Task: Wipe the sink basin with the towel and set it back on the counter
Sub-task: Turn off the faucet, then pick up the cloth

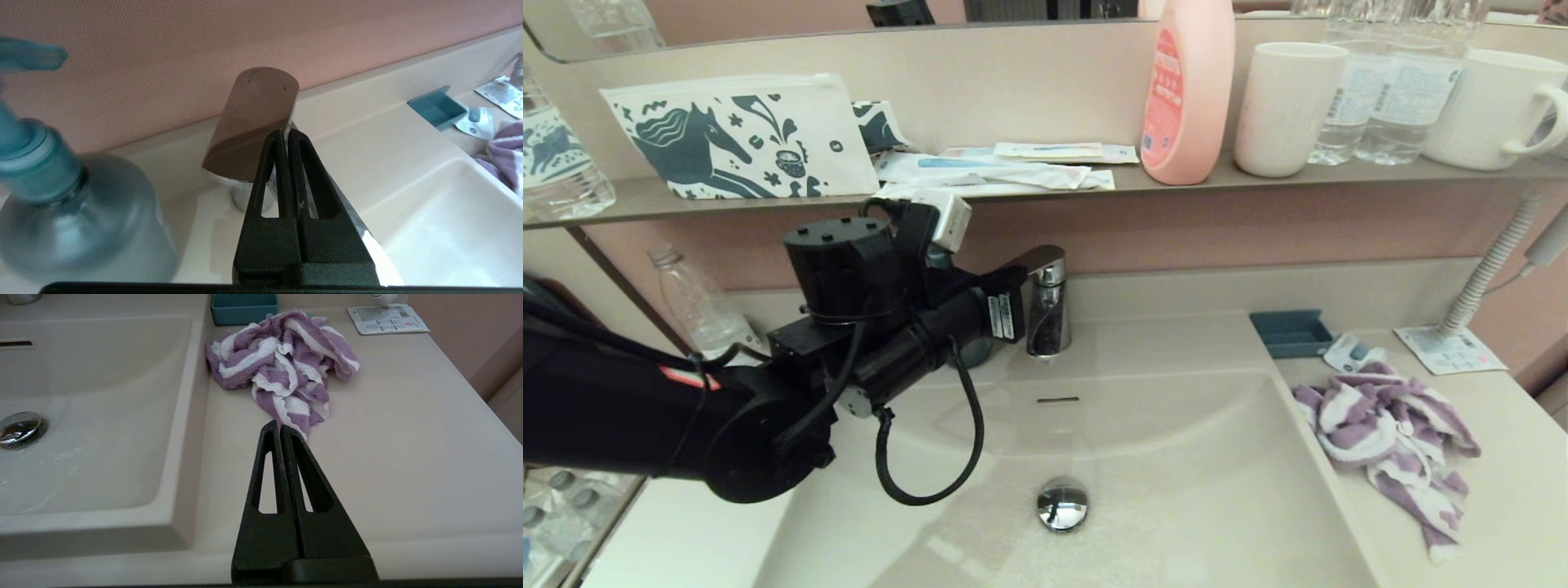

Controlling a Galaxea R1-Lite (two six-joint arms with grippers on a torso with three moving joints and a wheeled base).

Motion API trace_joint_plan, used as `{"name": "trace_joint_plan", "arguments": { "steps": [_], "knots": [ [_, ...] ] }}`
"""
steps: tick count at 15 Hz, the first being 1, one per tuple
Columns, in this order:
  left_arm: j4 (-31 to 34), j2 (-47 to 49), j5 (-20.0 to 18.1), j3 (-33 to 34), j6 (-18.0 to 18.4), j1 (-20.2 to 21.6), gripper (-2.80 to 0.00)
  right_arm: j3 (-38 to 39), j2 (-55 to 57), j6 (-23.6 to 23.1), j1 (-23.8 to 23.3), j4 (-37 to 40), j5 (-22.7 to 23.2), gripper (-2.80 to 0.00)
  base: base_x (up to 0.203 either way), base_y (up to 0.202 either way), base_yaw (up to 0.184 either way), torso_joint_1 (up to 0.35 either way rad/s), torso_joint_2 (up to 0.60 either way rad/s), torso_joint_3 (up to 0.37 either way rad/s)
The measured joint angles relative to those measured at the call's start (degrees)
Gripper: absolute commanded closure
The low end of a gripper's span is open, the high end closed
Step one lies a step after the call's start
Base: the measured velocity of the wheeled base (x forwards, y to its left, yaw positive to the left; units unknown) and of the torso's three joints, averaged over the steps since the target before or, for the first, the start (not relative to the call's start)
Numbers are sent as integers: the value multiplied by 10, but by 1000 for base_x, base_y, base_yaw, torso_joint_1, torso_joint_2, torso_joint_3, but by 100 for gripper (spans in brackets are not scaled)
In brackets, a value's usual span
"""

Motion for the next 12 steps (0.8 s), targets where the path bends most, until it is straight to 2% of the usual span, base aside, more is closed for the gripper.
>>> {"name": "trace_joint_plan", "arguments": {
  "steps": [2,4,9,11,12],
  "knots": [
    [0,-36,19,4,0,-8,0,0,0,0,0,0,0,0,0,0,0,0,0,0],
    [5,-91,31,36,-1,-16,0,0,0,0,0,0,0,0,0,0,0,0,0,0],
    [30,-284,53,236,-2,-35,0,0,0,0,0,0,0,0,0,0,0,0,0,0],
    [49,-379,50,317,-1,-14,0,0,0,0,0,0,0,0,0,0,0,0,0,0],
    [55,-420,47,353,0,10,0,0,0,0,0,0,0,0,0,0,0,0,0,0]
  ]
}}
